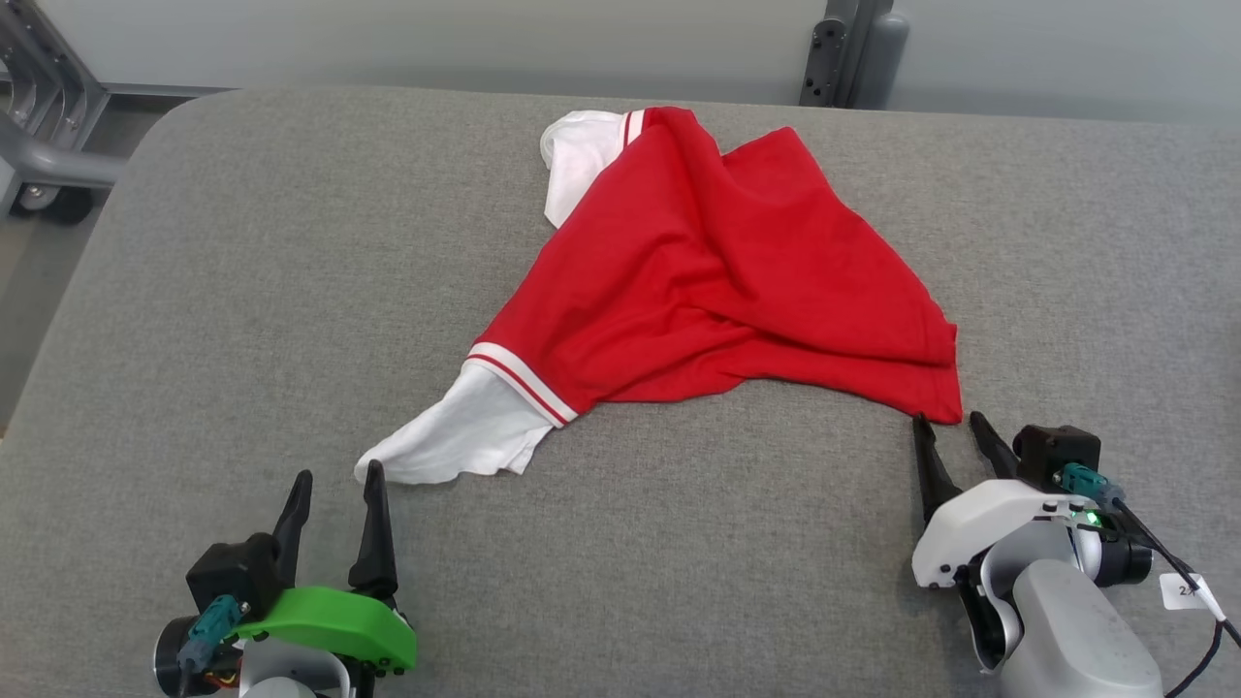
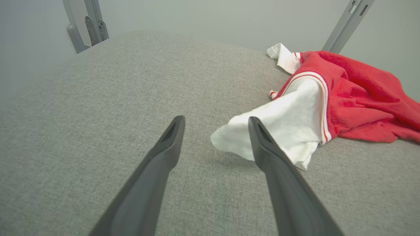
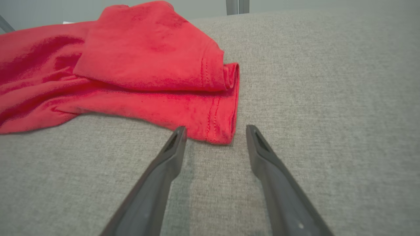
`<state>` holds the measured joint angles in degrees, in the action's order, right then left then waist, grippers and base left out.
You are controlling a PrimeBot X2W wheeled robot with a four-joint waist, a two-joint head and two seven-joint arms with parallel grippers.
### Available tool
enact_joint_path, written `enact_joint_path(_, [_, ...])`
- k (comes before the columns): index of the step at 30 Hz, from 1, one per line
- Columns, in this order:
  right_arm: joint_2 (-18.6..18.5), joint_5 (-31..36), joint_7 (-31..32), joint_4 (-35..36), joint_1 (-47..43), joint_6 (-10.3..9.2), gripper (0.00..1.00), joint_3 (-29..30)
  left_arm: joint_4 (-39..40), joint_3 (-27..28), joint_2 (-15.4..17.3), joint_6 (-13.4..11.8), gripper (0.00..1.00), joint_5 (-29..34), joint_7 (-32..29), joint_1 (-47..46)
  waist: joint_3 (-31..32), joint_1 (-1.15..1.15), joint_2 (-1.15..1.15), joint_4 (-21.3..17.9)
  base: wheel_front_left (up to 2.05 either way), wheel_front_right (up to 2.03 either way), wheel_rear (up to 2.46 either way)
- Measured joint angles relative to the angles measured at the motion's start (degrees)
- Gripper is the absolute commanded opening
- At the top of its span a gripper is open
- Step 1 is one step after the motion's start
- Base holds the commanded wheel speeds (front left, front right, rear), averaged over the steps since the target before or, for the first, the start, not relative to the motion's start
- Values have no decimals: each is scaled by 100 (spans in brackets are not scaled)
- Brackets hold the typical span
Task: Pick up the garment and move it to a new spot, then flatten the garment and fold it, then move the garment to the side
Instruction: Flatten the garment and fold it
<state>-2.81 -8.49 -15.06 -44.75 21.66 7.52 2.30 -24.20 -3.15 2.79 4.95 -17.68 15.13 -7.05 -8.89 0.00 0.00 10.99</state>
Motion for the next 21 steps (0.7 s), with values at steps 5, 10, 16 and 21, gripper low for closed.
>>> enact_joint_path(5, [1,2,0,-135,30,0,0,60,4,70,1,0,100,30,0,15,-41,0,0,73,0,0,0])
enact_joint_path(10, [-1,-131,1,87,-154,0,0,179,-41,81,0,-23,100,33,0,150,57,0,0,-8,0,0,0])
enact_joint_path(16, [-4,-196,1,331,-500,0,0,178,-135,90,-1,-56,100,-19,0,302,279,0,0,-205,0,0,0])
enact_joint_path(21, [0,-237,0,538,-865,0,0,187,-225,103,-1,-93,100,-43,0,465,524,0,0,-349,0,0,0])
